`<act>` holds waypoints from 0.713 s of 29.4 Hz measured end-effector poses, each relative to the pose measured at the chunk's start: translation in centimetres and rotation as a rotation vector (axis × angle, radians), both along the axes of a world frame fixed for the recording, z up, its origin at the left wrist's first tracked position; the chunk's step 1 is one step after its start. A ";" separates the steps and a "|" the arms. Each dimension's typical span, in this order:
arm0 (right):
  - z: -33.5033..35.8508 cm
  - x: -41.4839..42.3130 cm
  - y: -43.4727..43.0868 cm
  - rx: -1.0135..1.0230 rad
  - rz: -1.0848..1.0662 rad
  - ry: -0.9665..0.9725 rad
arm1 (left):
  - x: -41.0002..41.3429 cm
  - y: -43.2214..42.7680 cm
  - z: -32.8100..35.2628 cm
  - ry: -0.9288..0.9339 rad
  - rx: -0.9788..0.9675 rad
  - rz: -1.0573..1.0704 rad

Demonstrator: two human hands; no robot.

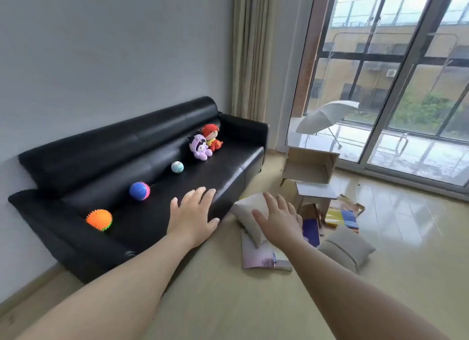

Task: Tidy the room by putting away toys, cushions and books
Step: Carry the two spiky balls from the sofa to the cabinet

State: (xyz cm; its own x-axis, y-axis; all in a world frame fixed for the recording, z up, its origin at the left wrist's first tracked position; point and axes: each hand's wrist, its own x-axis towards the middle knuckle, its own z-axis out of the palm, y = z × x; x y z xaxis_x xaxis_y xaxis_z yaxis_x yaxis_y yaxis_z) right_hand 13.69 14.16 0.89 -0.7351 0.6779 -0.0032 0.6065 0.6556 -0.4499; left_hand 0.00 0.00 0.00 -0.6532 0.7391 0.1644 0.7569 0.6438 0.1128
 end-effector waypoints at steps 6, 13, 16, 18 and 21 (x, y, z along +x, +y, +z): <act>-5.2 -6.4 4.4 -0.150 0.019 -0.088 | -5.3 3.0 -5.7 -0.215 -0.098 0.101; -7.8 -21.7 10.1 -0.214 0.121 -0.177 | -18.5 5.5 -6.5 -0.319 -0.031 0.268; -10.0 -26.8 9.2 -0.269 0.177 -0.269 | -22.1 3.9 -9.3 -0.434 -0.036 0.374; -11.0 -30.0 8.9 -0.297 0.190 -0.290 | -24.9 3.2 -10.9 -0.489 -0.011 0.434; -11.7 -36.4 8.5 -0.314 0.210 -0.292 | -30.7 2.8 -12.0 -0.519 0.050 0.499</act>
State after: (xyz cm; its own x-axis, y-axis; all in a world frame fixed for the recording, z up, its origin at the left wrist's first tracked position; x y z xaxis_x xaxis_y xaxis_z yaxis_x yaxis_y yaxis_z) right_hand -22.69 22.70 -10.84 -0.7942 0.4479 -0.4107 0.6058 0.6372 -0.4765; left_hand -30.75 2.81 -12.04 -0.9139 0.3324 -0.2329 0.2152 0.8834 0.4162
